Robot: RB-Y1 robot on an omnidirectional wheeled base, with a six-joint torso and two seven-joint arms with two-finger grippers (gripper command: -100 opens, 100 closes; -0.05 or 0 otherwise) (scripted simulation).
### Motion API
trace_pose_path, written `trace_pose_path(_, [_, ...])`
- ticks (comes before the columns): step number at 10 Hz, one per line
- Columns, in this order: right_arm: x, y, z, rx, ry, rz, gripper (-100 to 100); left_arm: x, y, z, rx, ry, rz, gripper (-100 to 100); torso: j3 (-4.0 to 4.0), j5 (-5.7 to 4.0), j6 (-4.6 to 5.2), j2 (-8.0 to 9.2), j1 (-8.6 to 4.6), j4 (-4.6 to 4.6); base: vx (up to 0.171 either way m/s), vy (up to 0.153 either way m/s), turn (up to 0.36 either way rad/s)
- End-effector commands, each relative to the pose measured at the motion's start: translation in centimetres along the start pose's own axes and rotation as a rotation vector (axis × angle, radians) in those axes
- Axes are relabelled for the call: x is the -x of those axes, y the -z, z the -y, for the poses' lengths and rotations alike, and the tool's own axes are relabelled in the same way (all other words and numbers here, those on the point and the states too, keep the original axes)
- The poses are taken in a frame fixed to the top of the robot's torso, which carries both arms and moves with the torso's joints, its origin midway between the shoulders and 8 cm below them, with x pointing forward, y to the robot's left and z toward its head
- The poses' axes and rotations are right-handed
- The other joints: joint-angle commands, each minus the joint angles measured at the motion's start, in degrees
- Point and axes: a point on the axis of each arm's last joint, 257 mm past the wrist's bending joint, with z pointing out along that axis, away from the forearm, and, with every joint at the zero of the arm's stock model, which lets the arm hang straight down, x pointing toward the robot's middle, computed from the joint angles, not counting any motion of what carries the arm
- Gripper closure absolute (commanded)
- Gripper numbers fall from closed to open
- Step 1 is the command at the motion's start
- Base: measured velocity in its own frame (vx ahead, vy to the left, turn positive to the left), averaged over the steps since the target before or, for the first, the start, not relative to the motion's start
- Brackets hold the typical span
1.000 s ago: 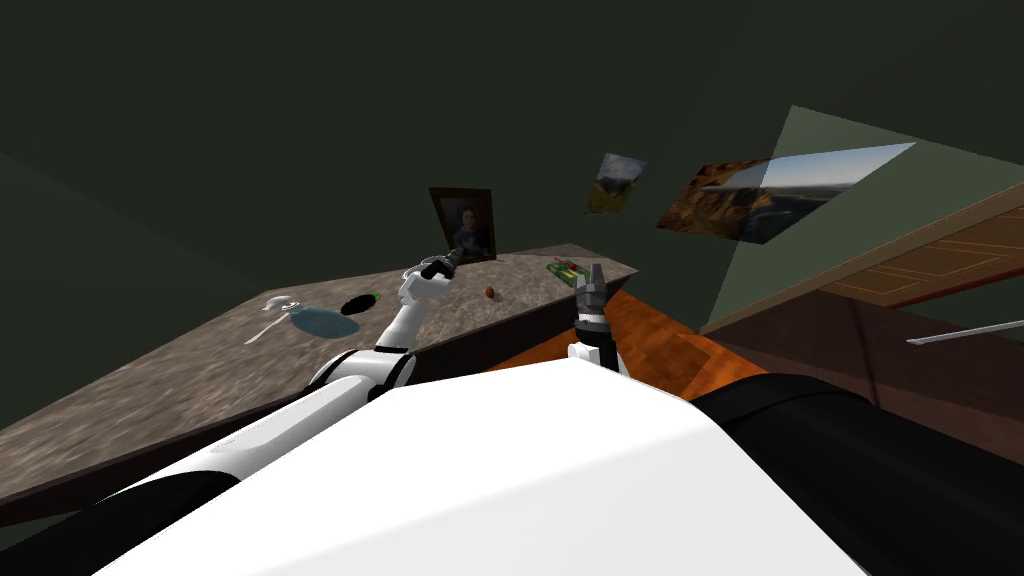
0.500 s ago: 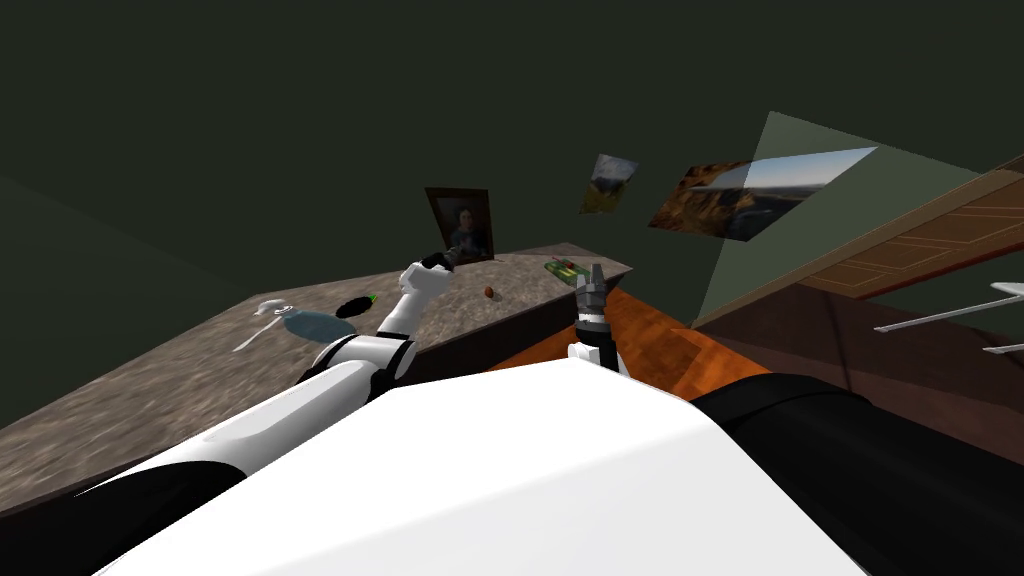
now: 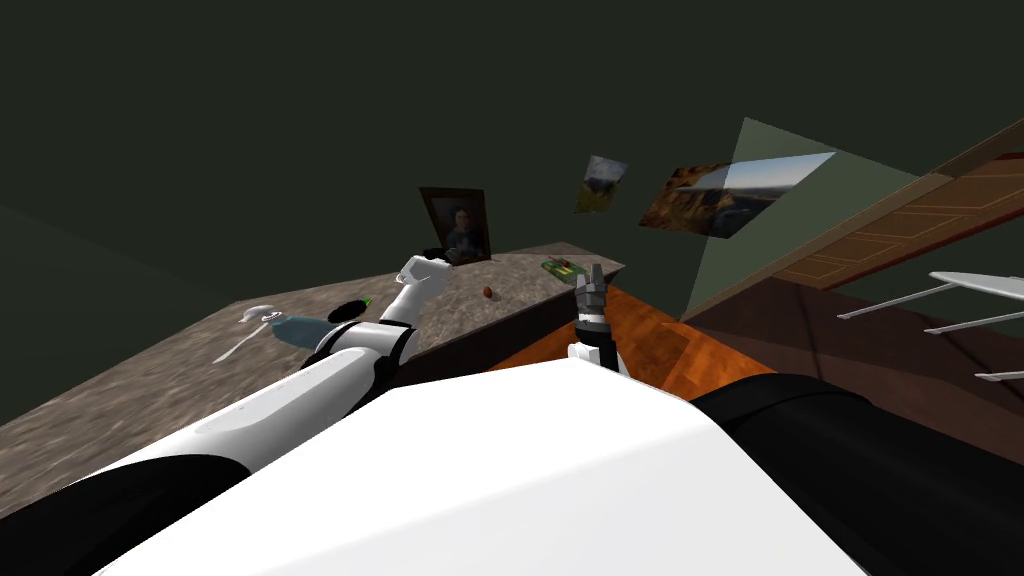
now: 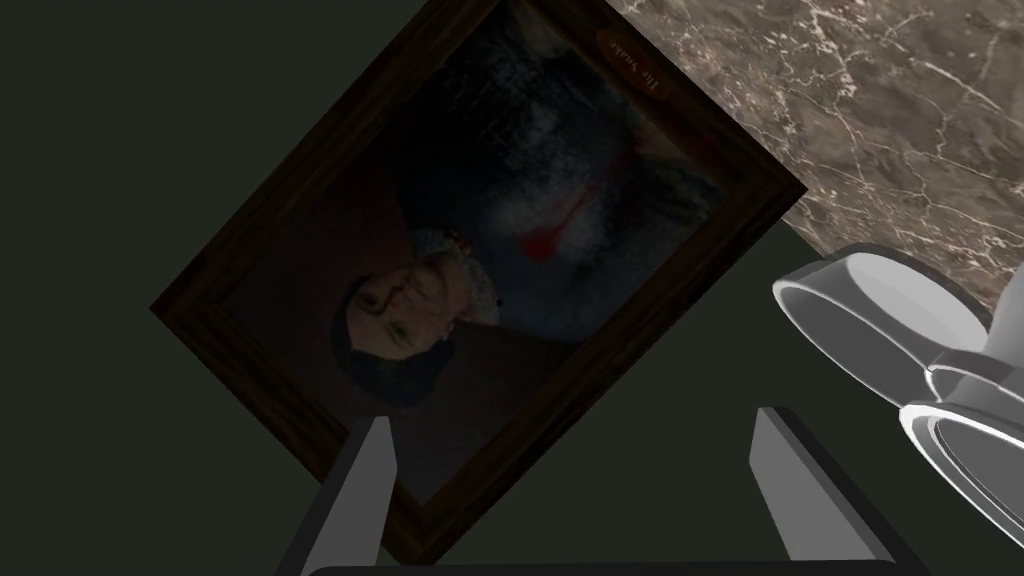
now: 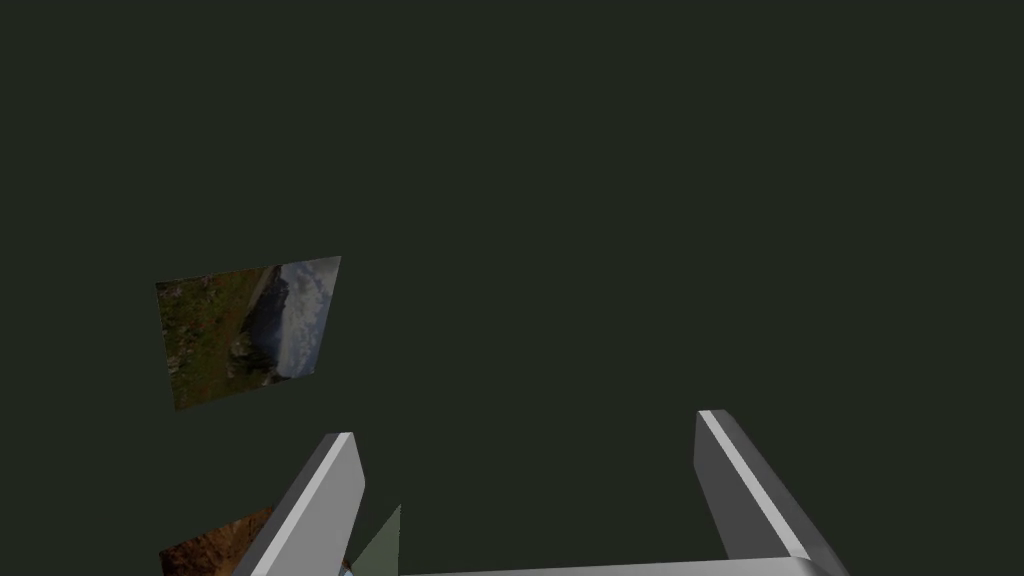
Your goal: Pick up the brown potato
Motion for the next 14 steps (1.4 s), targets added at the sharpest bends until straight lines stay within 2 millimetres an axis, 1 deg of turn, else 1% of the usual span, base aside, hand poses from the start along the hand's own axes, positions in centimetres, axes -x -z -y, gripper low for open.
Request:
trace_pose_path(1, [0.0,0.0,0.0,0.0,0.0,0.0,0,0.5,-0.4,-0.1,0.045,-0.011,-0.019,-100,0.0,0.0,0.0,0.0,0.0,0.0,-0.003,0.022,-0.085])
trace_pose_path(2, [0.0,0.0,0.0,0.0,0.0,0.0,0,0.2,-0.6,-1.1,0.071,-0.009,-0.028,-100,0.0,-0.01,0.02,-0.01,-0.01,0.01,-0.002,0.017,-0.069])
trace_pose_path(3, [0.0,0.0,0.0,0.0,0.0,0.0,0,0.1,-0.7,-1.5,0.079,-0.008,-0.03,-100,-0.01,0.0,0.0,-0.02,-0.02,-0.01,0.0,0.0,0.0])
trace_pose_path(4, [0.0,0.0,0.0,0.0,0.0,0.0,0,0.2,-0.8,-1.4,0.113,-0.016,-0.05,-100,-0.01,-0.01,-0.01,-0.02,-0.05,0.0,-0.005,0.007,-0.105])
trace_pose_path(5, [0.0,0.0,0.0,0.0,0.0,0.0,0,-0.1,-1.0,-2.4,0.134,-0.014,-0.057,-100,0.0,-0.02,0.03,-0.01,-0.08,0.0,-0.002,0.012,-0.08])
trace_pose_path(6, [0.0,0.0,0.0,0.0,0.0,0.0,0,0.0,-1.0,-1.9,0.158,-0.021,-0.076,-100,-0.01,-0.01,0.0,-0.01,-0.06,-0.01,-0.002,0.013,-0.123])
trace_pose_path(7, [0.0,0.0,0.0,0.0,0.0,0.0,0,-0.4,-1.1,-3.2,0.185,-0.018,-0.086,-100,-0.01,-0.02,0.03,-0.02,-0.06,0.0,0.0,0.012,-0.06])
trace_pose_path(9, [0.0,0.0,0.0,0.0,0.0,0.0,0,-0.6,-1.1,-3.1,0.214,-0.023,-0.11,-100,-0.01,-0.01,-0.02,-0.02,-0.05,-0.01,0.0,0.002,-0.049])
trace_pose_path(10, [0.0,0.0,0.0,0.0,0.0,0.0,0,-1.0,-1.2,-4.2,0.237,-0.021,-0.118,-100,-0.01,-0.03,0.03,-0.03,-0.1,0.0,0.001,0.005,-0.078])
trace_pose_path(11, [0.0,0.0,0.0,0.0,0.0,0.0,0,-1.0,-1.2,-4.2,0.238,-0.021,-0.119,-100,-0.02,-0.02,-0.01,-0.03,-0.08,-0.01,0.0,0.0,0.0])
trace_pose_path(13, [0.0,0.0,0.0,0.0,0.0,0.0,0,-1.7,-1.1,-5.2,0.288,-0.022,-0.154,-100,-0.02,-0.03,0.02,-0.03,-0.1,-0.01,0.003,0.001,-0.09])
trace_pose_path(14, [0.0,0.0,0.0,0.0,0.0,0.0,0,-2.5,-0.9,-6.1,0.332,-0.023,-0.191,-100,-0.02,-0.02,-0.01,-0.04,-0.09,-0.01,0.006,-0.003,-0.125])
